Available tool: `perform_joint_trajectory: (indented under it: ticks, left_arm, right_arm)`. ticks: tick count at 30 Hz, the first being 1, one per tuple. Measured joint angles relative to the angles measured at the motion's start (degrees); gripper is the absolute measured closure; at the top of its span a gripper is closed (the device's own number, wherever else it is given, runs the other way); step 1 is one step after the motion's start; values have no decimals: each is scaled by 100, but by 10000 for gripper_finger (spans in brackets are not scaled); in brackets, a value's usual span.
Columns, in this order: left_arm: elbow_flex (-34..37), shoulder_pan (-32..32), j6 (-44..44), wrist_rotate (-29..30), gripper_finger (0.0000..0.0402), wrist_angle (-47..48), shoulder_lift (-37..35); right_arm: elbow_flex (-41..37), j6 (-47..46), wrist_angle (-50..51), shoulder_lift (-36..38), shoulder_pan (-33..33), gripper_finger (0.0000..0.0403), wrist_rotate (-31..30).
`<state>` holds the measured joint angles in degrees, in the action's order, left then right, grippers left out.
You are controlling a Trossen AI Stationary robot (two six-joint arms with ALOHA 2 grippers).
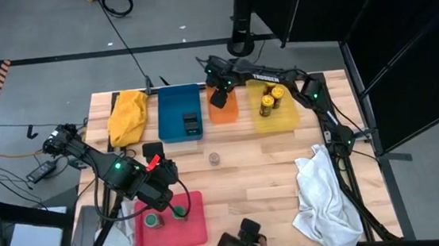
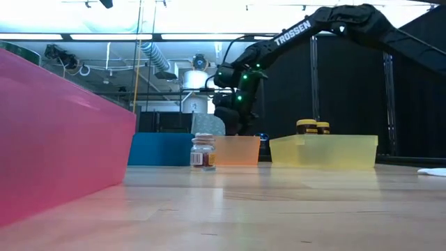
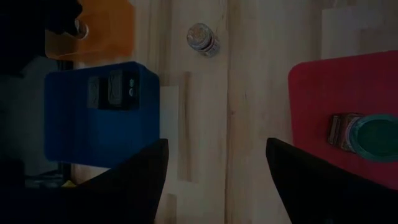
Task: Sort spices by type
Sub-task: Put the bottom brown seasoning bottle into the orange bin, then put the brown seasoning bottle into the orange bin
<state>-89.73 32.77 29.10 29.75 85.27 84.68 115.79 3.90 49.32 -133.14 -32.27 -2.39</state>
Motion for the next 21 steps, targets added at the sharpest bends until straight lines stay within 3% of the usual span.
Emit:
perform_joint_trajectory:
  ticks: [6, 9, 16, 21]
  left_arm:
    - [0, 0, -2, -1, 126, -2, 0]
    - [0, 0, -2, 0, 126, -2, 0]
    - [0, 0, 4, -1, 126, -2, 0]
    - [0, 0, 89, 1, 126, -1, 0]
  right_arm:
    - [4, 40, 3, 4, 48, 83, -97]
    - [4, 40, 12, 4, 44, 46, -114]
    - [213, 74, 507, 125, 79, 53, -201]
    - [653, 228, 1361, 312, 245, 69, 219]
